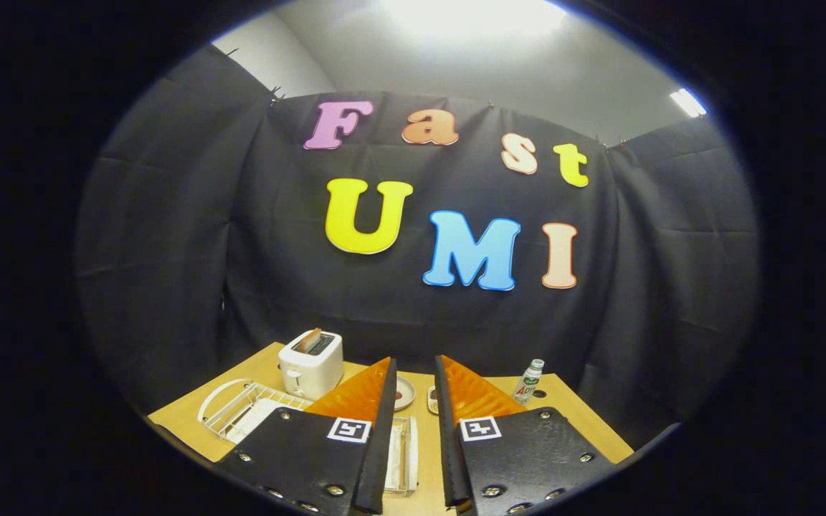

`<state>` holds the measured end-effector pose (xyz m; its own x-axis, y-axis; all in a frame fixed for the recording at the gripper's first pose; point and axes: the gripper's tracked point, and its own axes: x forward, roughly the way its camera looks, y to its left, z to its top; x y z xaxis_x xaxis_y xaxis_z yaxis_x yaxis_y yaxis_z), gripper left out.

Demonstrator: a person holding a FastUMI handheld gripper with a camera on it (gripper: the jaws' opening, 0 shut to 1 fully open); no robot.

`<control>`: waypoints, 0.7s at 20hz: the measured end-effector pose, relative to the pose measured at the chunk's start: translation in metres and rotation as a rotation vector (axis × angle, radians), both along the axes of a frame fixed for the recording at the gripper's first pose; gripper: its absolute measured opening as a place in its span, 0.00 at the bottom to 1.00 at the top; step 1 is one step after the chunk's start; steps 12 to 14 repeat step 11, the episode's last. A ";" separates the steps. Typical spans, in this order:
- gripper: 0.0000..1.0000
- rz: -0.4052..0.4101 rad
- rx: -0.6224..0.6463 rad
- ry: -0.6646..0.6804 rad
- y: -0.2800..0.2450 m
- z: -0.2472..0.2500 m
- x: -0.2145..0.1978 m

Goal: Take the plate from the dish rack, then take the spoon from the basket and place it into the plate.

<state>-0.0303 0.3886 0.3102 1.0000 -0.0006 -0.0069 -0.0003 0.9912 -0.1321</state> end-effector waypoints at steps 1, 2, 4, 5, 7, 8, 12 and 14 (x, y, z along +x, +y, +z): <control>0.31 -0.019 0.005 -0.007 -0.010 0.004 0.004; 0.31 -0.034 0.008 -0.009 -0.019 0.005 0.009; 0.31 -0.055 0.018 -0.009 -0.039 0.006 0.016; 0.31 -0.067 0.028 -0.007 -0.050 0.005 0.020; 0.31 -0.091 0.052 -0.009 -0.074 0.005 0.027; 0.31 -0.105 0.064 -0.010 -0.088 0.005 0.030; 0.31 -0.151 0.091 -0.011 -0.135 0.002 0.036; 0.31 -0.151 0.091 -0.011 -0.135 0.002 0.036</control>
